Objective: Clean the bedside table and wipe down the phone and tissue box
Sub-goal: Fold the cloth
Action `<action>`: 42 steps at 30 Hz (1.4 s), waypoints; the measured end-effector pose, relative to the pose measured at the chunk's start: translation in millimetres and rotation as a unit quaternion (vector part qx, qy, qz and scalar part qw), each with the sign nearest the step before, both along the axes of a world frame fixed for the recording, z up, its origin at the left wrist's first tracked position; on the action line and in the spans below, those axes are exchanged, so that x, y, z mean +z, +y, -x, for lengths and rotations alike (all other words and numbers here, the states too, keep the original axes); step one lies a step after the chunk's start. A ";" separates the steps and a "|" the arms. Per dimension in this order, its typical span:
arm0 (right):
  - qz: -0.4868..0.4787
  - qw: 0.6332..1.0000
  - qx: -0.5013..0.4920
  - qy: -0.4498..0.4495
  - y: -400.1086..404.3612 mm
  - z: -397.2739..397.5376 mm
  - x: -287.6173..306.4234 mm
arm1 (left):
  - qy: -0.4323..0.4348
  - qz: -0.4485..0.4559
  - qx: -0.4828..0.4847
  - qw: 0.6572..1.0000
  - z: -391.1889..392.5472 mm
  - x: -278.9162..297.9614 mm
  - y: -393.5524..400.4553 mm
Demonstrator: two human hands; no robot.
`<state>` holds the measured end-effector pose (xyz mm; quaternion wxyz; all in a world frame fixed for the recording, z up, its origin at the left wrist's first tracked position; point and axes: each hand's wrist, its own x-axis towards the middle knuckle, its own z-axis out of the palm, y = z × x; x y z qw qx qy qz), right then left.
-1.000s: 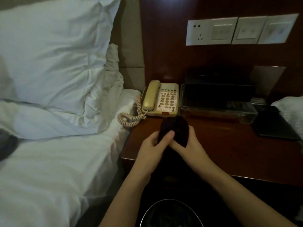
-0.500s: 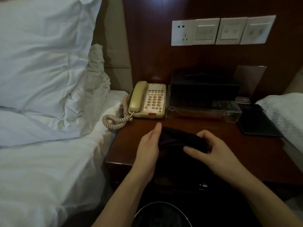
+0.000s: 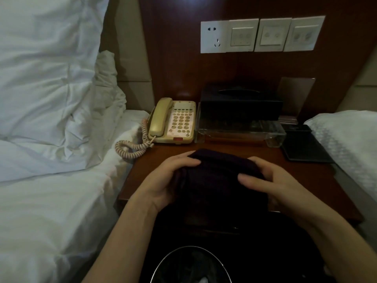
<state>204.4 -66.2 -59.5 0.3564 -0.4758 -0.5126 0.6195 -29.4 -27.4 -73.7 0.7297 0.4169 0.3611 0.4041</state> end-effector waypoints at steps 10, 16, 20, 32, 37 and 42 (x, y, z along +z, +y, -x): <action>-0.021 0.990 -0.094 0.107 -5.5 20.2 2.6 | 0.088 0.012 0.093 0.992 -24.3 -14.8 -9.6; 0.034 0.946 -0.152 0.284 -6.6 23.5 11.6 | 0.061 0.050 -0.004 0.997 -40.3 -23.1 -19.2; 0.040 0.919 -0.144 0.364 -9.2 21.5 12.3 | 0.004 0.107 -0.035 0.994 -35.1 -21.0 -12.0; 0.052 0.975 -0.129 0.170 -18.0 15.7 26.7 | 0.124 -0.115 0.072 0.983 -30.3 -12.6 -28.8; -0.008 0.986 -0.164 -0.032 -22.0 6.9 29.1 | 0.159 -0.083 0.069 0.981 -10.3 11.9 -31.2; -0.027 0.986 -0.147 -0.077 -24.9 -3.9 42.0 | 0.196 -0.068 0.078 0.975 4.1 39.5 -35.5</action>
